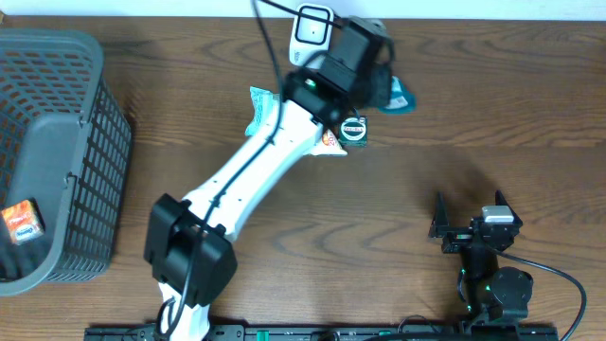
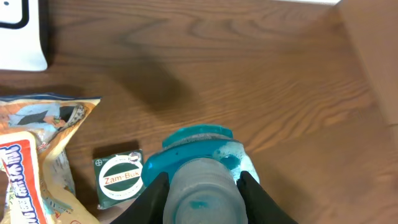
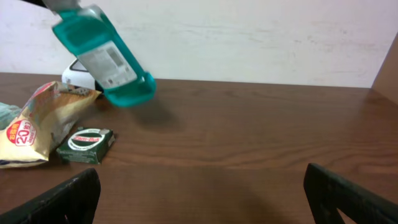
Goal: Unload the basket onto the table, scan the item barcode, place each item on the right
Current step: 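Carry the bottle to the scanner and stand it right of the box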
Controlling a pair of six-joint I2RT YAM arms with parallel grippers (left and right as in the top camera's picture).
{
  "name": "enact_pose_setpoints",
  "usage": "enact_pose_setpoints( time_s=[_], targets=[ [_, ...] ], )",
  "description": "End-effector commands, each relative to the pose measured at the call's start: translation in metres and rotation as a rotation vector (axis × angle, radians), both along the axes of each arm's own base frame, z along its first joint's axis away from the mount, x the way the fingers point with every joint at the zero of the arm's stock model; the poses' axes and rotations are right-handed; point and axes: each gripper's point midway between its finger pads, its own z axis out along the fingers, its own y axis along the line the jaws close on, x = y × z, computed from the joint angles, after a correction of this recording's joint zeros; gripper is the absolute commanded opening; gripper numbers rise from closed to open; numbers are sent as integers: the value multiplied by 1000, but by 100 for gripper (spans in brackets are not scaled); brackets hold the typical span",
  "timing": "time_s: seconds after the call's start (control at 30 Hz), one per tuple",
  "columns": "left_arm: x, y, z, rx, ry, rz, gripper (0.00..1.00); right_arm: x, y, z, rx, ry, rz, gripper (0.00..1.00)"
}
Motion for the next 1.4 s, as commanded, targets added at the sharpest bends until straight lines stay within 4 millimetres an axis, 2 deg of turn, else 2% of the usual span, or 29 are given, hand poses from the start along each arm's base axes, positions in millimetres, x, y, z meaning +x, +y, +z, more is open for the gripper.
enact_pose_setpoints(
  time_s=[0.0, 0.2, 0.3, 0.53, 0.63, 0.83, 1.23, 1.3, 1.37],
  targets=[
    [20, 10, -6, 111, -88, 58, 29, 0, 2, -1, -5, 0, 10, 99],
    [22, 0, -49, 153, -26, 38, 29, 0, 2, -1, -5, 0, 10, 99],
    [18, -7, -58, 159, -15, 22, 29, 0, 2, -1, -5, 0, 10, 99],
    [13, -27, -51, 127, -53, -7, 29, 0, 2, -1, -5, 0, 10, 99],
    [12, -28, -51, 127, -54, -8, 29, 0, 2, -1, -5, 0, 10, 99],
    [11, -30, -50, 124, -56, -12, 38, 0, 2, -1, -5, 0, 10, 99],
    [11, -30, -50, 125, -56, -12, 39, 0, 2, -1, -5, 0, 10, 99],
    [12, -30, -49, 121, -59, -11, 45, 0, 2, -1, -5, 0, 10, 99],
    [13, -32, -47, 114, -67, -12, 45, 0, 2, -1, -5, 0, 10, 99]
  ],
)
